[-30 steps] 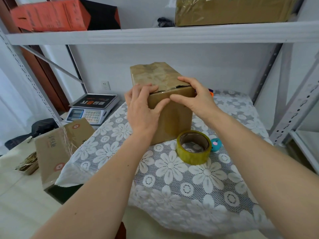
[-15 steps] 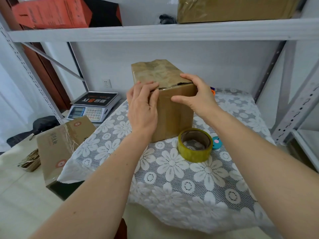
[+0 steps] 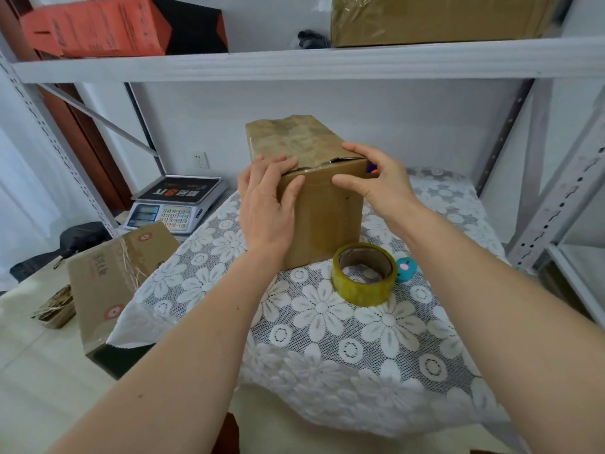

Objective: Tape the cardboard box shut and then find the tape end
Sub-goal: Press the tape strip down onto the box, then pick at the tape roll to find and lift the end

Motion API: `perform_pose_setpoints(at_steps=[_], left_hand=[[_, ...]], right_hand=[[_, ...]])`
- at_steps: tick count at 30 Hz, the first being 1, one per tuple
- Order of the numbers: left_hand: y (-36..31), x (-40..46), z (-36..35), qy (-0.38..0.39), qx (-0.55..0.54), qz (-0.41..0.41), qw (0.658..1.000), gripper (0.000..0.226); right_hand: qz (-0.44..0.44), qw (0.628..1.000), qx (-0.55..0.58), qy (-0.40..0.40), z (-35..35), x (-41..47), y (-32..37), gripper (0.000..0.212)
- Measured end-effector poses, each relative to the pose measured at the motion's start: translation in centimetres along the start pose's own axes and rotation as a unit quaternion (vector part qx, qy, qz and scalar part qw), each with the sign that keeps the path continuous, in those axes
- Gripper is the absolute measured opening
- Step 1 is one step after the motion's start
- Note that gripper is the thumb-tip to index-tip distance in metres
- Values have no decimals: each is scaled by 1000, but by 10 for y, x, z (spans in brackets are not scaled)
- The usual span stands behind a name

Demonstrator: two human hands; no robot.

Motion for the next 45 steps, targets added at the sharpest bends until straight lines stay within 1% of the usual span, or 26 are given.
perform_pose_setpoints(at_steps=[3, 5, 7, 9, 10, 12, 14, 15, 16, 17, 18, 19, 21, 23, 24, 26, 28, 30, 32, 34, 36, 37, 38, 40, 42, 45], left_hand=[[-1, -2, 2, 5, -12, -4, 1000, 29], [-6, -5, 3, 2, -17, 15, 1000, 35], [-16, -15, 5, -39, 6, 10, 999, 42], [-29, -26, 4, -85, 25, -49, 995, 44], [-35, -32, 2, -84, 26, -91, 992, 42], [-41, -46, -6, -53, 49, -173, 982, 31], [-44, -56, -13, 3, 74, -214, 974, 18], [-46, -60, -17, 60, 71, -202, 975, 17], [-45, -66, -23, 141, 70, -161, 974, 21], [-42, -73, -30, 222, 86, -111, 965, 29], [-37, -81, -36, 275, 120, -72, 951, 37], [-32, -89, -40, 305, 149, -39, 940, 44], [-26, -98, -43, 319, 144, 22, 937, 50], [-26, -104, -43, 337, 134, 42, 931, 54], [-28, -106, -44, 357, 152, 40, 921, 53], [-28, -109, -44, 379, 158, 62, 910, 36], [-28, -108, -42, 371, 94, 104, 918, 23], [-27, -104, -37, 369, -13, 154, 917, 20], [-26, -99, -32, 374, -117, 211, 896, 18], [-22, -95, -29, 393, -210, 264, 855, 21], [-16, -92, -28, 418, -306, 313, 796, 33], [-15, -91, -26, 418, -354, 344, 763, 39], [-16, -91, -24, 408, -400, 373, 731, 44], [-18, -87, -21, 366, -473, 412, 688, 51], [-20, -83, -20, 319, -524, 432, 661, 50], [-21, -80, -21, 260, -540, 472, 647, 52]], right_hand=[[-27, 999, -20, 0, 10, -7, -6, 56], [-72, 996, -44, -5, 17, -15, -13, 57], [-104, 991, -77, -23, 26, -23, -17, 51], [-111, 988, -97, -38, 35, -29, -16, 32], [-112, 987, -105, -38, 38, -31, -15, 22], [-107, 985, -134, -28, 44, -34, -14, 12], [-113, 983, -145, -20, 49, -39, -15, 11], [-122, 981, -148, -17, 53, -42, -17, 13], [-131, 979, -158, -16, 56, -45, -21, 15], [-141, 975, -171, -15, 59, -48, -24, 19], [-152, 971, -182, -18, 61, -50, -27, 23], [-162, 968, -189, -24, 63, -52, -31, 24], [-175, 964, -198, -36, 65, -55, -36, 19], [-191, 966, -169, -32, 61, -58, -38, 20], [-199, 969, -141, -25, 57, -61, -38, 21], [-209, 973, -101, -10, 46, -66, -37, 24], [-207, 975, -77, 6, 38, -71, -33, 34], [-212, 975, -62, 23, 33, -73, -30, 46], [-217, 973, -60, 45, 29, -73, -27, 52], [-219, 973, -52, 60, 26, -71, -24, 52], [-214, 973, -40, 72, 25, -68, -21, 48], [-212, 974, -29, 76, 24, -67, -19, 44], [-208, 975, -22, 79, 22, -67, -18, 40], [-179, 979, -33, 87, 17, -65, -14, 38], [-146, 983, -58, 96, 11, -67, -12, 42], [-107, 989, -71, 68, 6, -73, -7, 47]])
Point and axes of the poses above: each hand's wrist, its own x-axis towards the middle knuckle, its own z-axis out of the back of the hand, y = z × x, the point moved 2 cm from there along x, towards the middle knuckle, and after that the axes turned 6 degrees about z, right-handed, at the moved point
